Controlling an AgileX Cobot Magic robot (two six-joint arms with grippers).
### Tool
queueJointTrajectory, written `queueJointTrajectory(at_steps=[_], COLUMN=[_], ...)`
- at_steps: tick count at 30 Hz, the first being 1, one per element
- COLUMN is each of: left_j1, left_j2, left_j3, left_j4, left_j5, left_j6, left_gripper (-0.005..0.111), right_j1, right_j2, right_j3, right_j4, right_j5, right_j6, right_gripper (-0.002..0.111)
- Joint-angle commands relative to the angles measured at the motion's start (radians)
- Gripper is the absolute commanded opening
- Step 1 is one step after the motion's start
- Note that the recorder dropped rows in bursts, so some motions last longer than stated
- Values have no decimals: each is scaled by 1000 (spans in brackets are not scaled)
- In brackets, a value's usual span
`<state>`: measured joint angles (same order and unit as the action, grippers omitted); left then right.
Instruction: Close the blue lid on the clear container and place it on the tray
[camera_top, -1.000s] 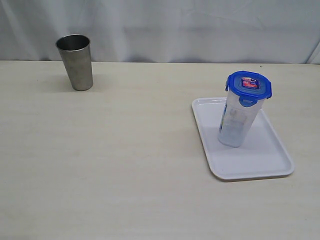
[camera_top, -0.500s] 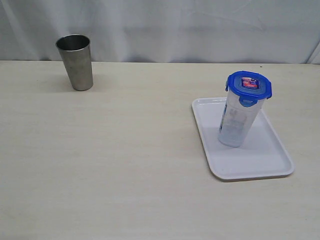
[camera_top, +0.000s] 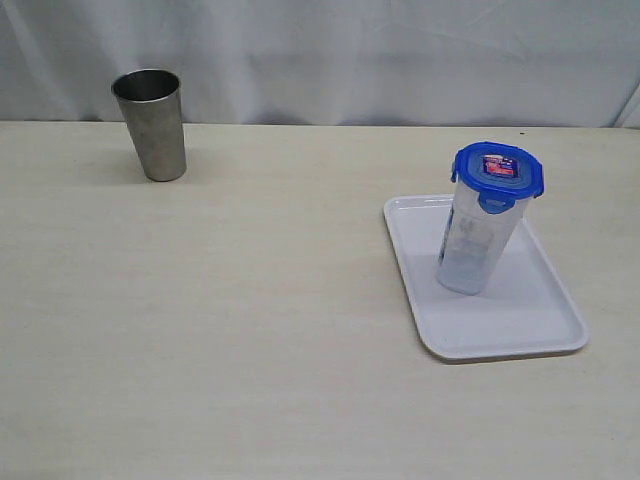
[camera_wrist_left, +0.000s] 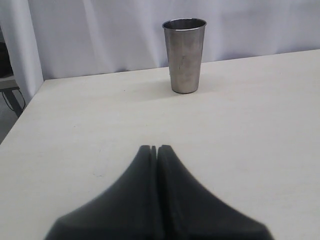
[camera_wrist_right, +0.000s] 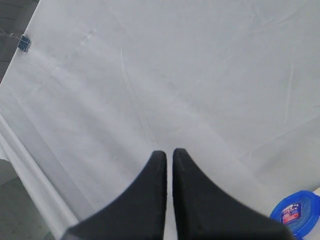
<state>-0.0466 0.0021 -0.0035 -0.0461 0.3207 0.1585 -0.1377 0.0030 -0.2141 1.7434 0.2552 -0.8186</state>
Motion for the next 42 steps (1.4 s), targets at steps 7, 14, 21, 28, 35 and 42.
queueJointTrajectory(at_steps=[7,14,21,28,35,42], left_j1=[4,4,4,4,4,4], left_j2=[-2,-2,-2,-2,-2,-2], left_j3=[4,4,4,4,4,4], left_j4=[4,4,4,9,8,8], left_j5=[-1,-1,-1,-3,-1,-1], left_j6=[-6,-6,-6,-6,-6,-6], left_gripper=[0,0,0,0,0,0], right_j1=[1,1,1,1,47,70], right_j2=[-3,-3,-3,-3,-3,-3], right_j3=[25,72,94,214,214,78], right_j4=[1,1,1,1,1,1], right_j5=[74,162,117,-115,-142,-130], right_j6=[-43,-108,-255,-302,-291,-508], right_gripper=[5,5,5,5,5,5])
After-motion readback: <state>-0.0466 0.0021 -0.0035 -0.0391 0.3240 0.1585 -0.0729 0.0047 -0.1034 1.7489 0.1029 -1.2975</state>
